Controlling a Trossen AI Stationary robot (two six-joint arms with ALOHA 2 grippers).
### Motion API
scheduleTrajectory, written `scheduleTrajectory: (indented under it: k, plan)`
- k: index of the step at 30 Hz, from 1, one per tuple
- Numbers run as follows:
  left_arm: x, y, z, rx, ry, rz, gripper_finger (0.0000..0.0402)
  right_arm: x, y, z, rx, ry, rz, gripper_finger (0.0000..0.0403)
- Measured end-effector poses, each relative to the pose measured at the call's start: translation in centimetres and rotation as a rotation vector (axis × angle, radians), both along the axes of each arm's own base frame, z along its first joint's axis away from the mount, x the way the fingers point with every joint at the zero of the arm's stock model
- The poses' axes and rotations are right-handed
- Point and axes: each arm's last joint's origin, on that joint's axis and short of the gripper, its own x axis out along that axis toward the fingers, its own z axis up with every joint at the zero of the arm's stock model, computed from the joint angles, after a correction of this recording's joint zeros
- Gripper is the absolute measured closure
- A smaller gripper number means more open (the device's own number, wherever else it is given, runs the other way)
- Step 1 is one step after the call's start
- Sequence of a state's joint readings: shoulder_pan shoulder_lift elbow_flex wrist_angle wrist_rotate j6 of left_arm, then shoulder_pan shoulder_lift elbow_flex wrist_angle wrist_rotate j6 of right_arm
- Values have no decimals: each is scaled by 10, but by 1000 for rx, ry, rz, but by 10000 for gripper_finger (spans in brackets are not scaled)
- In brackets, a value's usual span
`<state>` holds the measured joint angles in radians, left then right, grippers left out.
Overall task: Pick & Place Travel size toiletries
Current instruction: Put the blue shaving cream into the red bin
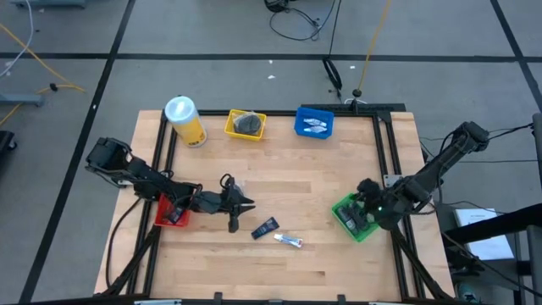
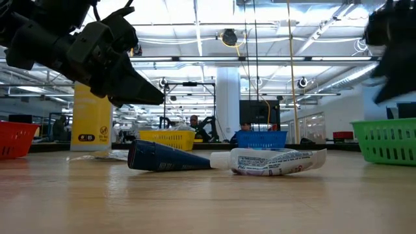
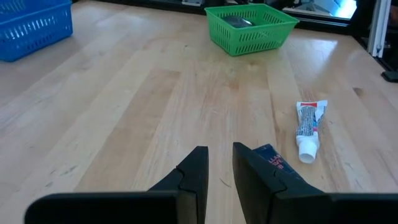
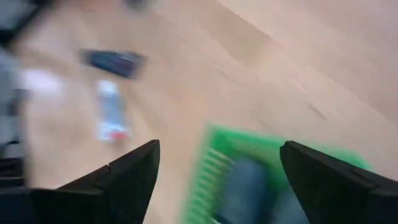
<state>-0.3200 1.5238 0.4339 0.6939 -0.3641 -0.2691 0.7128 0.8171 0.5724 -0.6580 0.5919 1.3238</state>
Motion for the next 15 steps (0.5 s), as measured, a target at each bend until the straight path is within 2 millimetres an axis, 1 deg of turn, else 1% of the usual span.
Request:
scheduleTrajectory:
  k: [4, 6, 8, 10, 12, 15]
  plan:
    - [2, 1, 3, 10, -32, 0, 330, 28, 7, 13, -123, -172, 162, 88]
    - [3, 3, 5, 7, -56, 8, 330, 45, 8, 17, -169, -235, 256, 89]
    - [4, 5, 8, 0, -80, 19, 330, 63, 6, 17, -179, -279, 357, 89]
    - [5, 8, 8, -1, -84, 29, 330, 80, 1, 11, -166, -284, 434, 90]
    - [6, 10, 8, -2, -83, 37, 330, 95, -3, 2, -140, -240, 495, 90]
    - [6, 12, 8, -12, -84, 51, 330, 117, -2, -8, -124, -148, 574, 90]
